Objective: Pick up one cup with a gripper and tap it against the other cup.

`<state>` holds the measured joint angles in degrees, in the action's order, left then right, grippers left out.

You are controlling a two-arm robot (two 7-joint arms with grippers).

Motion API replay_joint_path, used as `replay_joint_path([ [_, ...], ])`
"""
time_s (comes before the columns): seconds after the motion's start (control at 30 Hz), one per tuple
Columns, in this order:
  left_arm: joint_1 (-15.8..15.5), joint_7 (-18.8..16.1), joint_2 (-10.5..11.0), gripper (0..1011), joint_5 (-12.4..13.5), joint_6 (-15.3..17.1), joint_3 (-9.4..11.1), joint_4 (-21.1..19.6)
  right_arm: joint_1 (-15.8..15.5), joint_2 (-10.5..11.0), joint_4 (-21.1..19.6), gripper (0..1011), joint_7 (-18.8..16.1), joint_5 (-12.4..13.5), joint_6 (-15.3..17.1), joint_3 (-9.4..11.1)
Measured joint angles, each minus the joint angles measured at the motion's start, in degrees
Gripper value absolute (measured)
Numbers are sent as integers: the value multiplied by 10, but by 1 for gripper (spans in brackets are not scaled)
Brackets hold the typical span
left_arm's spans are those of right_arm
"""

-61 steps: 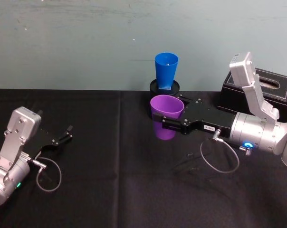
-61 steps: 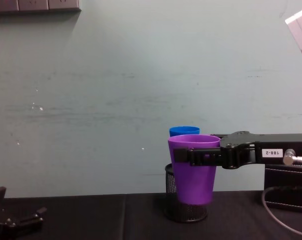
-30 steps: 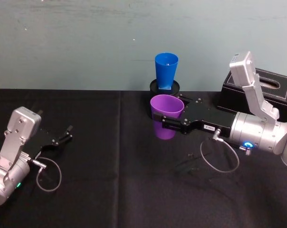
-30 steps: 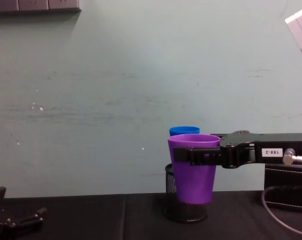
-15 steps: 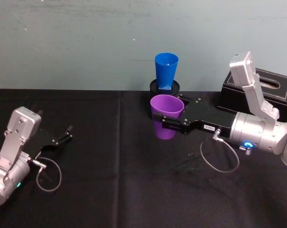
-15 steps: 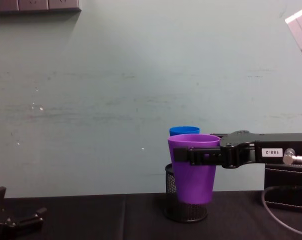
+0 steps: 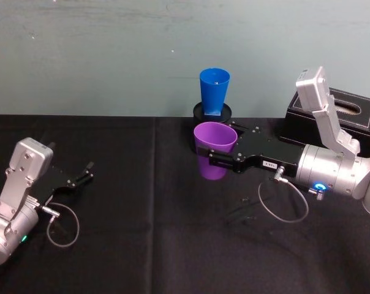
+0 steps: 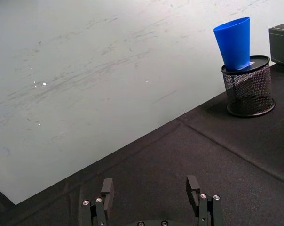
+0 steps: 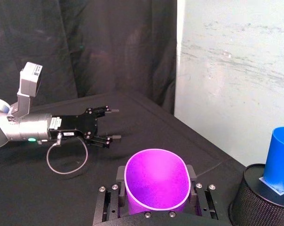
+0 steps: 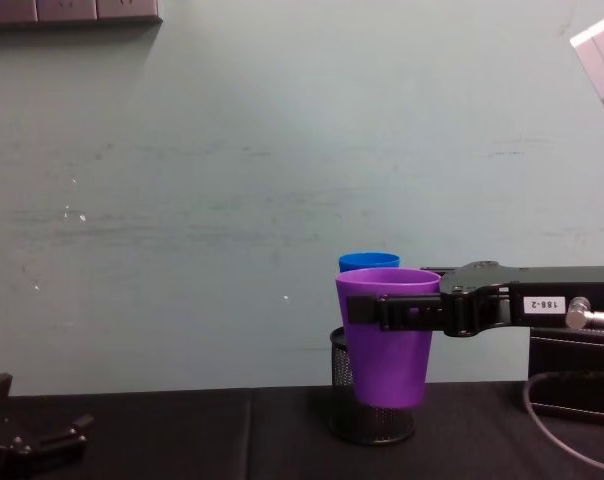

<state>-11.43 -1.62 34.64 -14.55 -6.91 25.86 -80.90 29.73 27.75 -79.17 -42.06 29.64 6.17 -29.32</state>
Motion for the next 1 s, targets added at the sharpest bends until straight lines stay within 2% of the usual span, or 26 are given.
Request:
replay_joint_path([
  [1.0,0,0,0,1011,0,0,0,0,0,0,0,724,0,0,0,0],
])
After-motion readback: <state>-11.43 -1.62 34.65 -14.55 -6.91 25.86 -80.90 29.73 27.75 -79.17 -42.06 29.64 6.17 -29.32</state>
